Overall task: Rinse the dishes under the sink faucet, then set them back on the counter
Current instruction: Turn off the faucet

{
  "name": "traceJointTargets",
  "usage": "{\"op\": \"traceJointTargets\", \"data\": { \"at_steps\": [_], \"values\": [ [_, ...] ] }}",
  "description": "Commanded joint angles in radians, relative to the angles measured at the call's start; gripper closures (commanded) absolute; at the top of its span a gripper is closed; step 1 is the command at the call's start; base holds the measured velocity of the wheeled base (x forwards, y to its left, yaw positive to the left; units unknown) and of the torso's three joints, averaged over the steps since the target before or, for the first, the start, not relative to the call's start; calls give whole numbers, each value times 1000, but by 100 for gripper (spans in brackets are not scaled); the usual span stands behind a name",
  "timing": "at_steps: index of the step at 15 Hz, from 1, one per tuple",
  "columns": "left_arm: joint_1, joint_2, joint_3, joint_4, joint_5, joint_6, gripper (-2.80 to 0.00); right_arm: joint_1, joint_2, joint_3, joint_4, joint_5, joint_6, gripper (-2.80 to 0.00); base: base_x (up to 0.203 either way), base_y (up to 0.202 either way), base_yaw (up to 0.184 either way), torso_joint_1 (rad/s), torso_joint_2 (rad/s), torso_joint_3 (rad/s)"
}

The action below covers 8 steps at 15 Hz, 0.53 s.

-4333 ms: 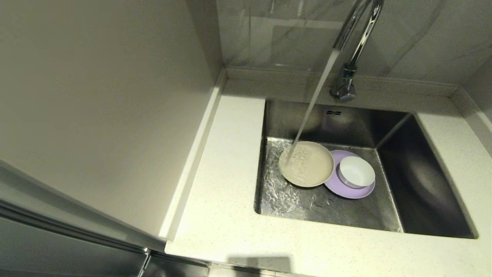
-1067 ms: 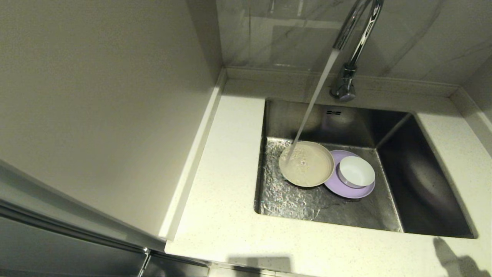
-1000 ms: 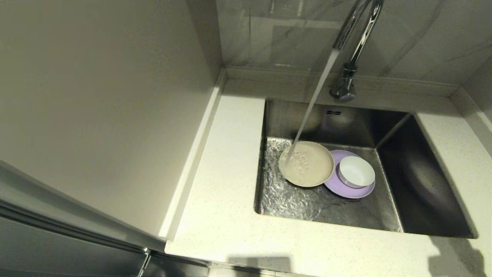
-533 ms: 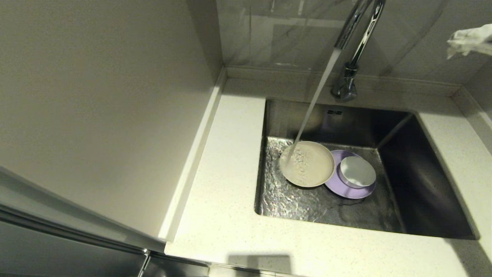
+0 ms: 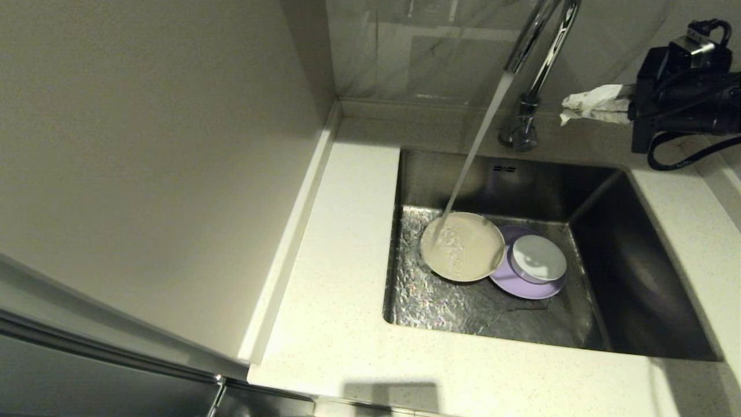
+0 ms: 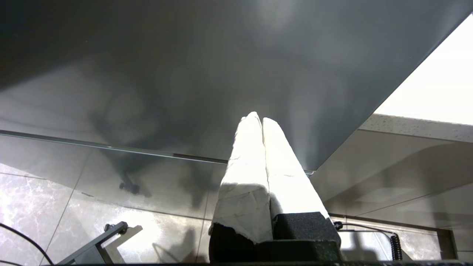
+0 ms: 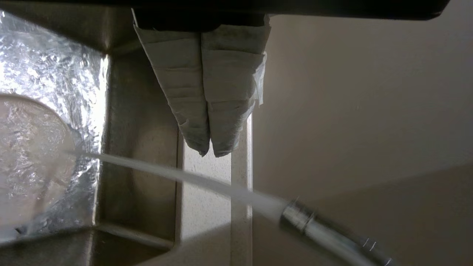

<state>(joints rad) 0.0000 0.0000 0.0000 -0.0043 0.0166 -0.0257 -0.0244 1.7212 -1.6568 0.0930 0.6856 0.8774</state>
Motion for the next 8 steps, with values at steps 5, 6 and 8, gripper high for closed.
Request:
{"op": "traceJointTargets", "data": {
  "at_steps": [5,6,8],
  "values": [
    [0,-3,0,0,0,0,0,-6,277,-132,-140,34,-3,0,0,0,0,0,0,0],
    [0,-4,0,0,0,0,0,-7,302,-163,-145,34,-5,0,0,0,0,0,0,0],
    [0,-3,0,0,0,0,0,-15,339,-206,-147,35,-8,0,0,0,0,0,0,0]
  ]
}}
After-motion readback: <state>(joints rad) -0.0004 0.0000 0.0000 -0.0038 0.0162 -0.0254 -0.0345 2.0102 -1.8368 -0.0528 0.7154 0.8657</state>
